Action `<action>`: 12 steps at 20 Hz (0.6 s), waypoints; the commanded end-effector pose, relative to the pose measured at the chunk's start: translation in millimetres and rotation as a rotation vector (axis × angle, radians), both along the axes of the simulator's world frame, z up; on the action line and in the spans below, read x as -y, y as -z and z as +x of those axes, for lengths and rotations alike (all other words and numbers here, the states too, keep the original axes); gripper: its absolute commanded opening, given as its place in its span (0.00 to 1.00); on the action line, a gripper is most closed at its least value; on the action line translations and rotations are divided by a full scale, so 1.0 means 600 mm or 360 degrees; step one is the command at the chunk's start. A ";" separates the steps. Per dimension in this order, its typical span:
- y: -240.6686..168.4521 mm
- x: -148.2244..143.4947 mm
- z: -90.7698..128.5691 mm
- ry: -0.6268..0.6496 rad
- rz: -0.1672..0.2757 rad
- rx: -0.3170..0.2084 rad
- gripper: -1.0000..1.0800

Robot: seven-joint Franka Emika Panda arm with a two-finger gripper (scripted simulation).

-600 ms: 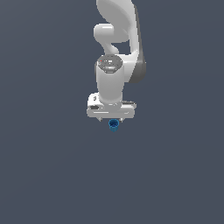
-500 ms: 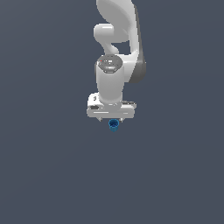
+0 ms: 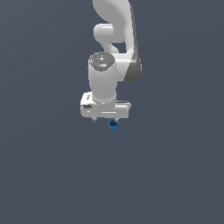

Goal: Pick up the object and move it to a goal position.

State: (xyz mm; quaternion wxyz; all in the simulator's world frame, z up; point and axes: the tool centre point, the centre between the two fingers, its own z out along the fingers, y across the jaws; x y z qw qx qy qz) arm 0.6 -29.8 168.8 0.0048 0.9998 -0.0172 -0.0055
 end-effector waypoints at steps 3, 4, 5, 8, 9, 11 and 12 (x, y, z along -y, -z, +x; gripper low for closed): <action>-0.001 0.000 0.000 0.0002 0.0000 0.0000 0.96; -0.001 0.000 0.001 0.0004 0.0000 0.0000 0.96; -0.001 0.000 0.001 0.0004 0.0000 0.0000 0.96; 0.001 -0.001 -0.001 -0.0012 0.0000 0.0000 0.96; 0.003 -0.001 -0.001 -0.0023 0.0000 0.0000 0.96; 0.008 -0.003 -0.003 -0.0052 0.0000 0.0000 0.96; 0.010 -0.004 -0.005 -0.0070 0.0000 0.0000 0.96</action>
